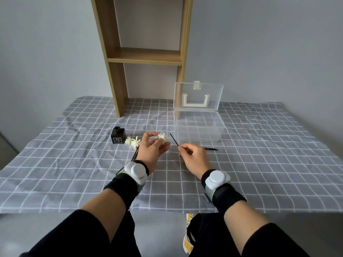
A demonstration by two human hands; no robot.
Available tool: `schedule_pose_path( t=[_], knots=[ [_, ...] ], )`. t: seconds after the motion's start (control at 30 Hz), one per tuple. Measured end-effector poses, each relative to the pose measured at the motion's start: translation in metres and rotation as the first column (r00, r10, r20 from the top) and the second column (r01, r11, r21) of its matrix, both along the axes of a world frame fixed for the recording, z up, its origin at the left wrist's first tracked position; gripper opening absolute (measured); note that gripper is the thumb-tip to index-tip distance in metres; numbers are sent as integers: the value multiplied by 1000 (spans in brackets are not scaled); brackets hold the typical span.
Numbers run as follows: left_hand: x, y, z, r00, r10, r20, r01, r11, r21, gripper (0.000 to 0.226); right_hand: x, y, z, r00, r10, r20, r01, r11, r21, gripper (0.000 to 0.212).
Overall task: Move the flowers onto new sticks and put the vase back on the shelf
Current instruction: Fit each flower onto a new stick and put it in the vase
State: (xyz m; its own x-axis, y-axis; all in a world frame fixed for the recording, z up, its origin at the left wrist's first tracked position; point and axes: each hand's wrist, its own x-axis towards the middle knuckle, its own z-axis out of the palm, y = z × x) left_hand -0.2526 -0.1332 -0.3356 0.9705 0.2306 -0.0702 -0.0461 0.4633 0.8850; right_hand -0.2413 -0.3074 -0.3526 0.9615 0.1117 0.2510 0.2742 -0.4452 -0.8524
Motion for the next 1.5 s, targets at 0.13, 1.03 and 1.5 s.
schedule_pose_path(
  t=[0.13, 1.03, 1.5],
  knots=[
    [1, 0, -11, 1000, -13, -25, 10, 992, -126, 16, 0, -1, -5, 1000, 2, 2, -2, 999, 51, 13],
    [4, 1, -24, 998, -39, 39, 38, 998, 48, 13, -4, -2, -2, 999, 28, 34, -29, 999, 29, 10],
    [2, 5, -26, 996, -77, 41, 68, 980, 186, 8, -3, 1, -3, 997, 78, 24, -77, 996, -36, 29]
  ],
)
